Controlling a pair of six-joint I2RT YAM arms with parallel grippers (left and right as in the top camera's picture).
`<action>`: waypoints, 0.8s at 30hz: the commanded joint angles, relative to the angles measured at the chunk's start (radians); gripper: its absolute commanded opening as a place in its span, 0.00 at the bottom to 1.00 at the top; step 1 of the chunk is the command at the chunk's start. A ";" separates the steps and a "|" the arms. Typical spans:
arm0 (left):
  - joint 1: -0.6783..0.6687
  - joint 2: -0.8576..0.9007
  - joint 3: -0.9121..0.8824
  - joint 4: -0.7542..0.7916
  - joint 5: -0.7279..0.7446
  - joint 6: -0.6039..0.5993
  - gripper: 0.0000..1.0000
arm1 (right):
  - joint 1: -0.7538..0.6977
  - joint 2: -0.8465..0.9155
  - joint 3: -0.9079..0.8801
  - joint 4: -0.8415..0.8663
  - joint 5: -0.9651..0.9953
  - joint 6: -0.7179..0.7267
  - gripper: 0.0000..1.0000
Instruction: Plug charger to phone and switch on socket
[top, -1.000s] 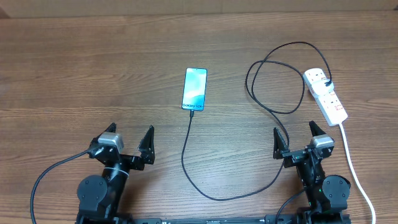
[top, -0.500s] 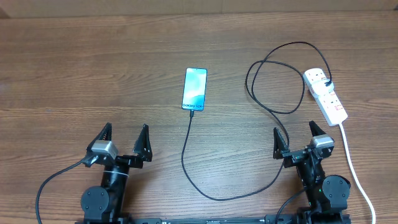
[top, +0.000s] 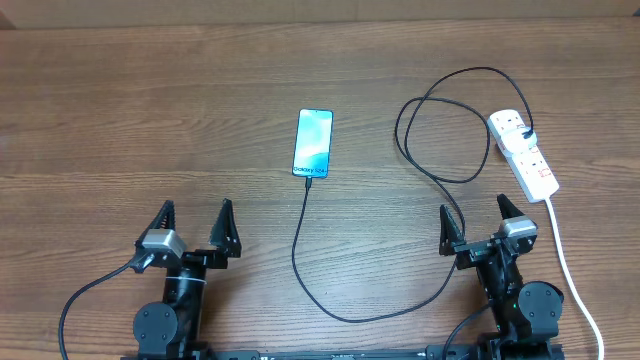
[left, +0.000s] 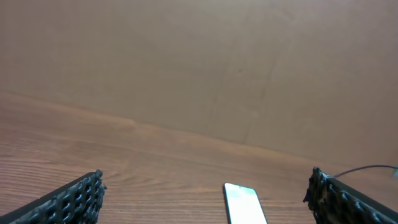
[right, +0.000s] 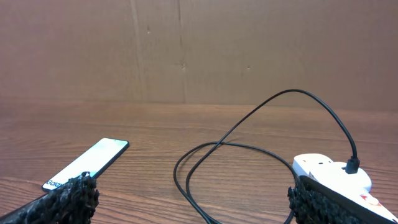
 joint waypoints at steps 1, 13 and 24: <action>0.006 -0.014 -0.008 0.005 -0.046 -0.017 0.99 | 0.006 -0.012 -0.010 0.005 0.003 0.006 1.00; 0.006 -0.014 -0.008 -0.104 -0.134 -0.016 0.99 | 0.006 -0.012 -0.010 0.005 0.003 0.006 1.00; 0.006 -0.014 -0.008 -0.184 -0.100 0.193 1.00 | 0.006 -0.012 -0.010 0.005 0.003 0.006 1.00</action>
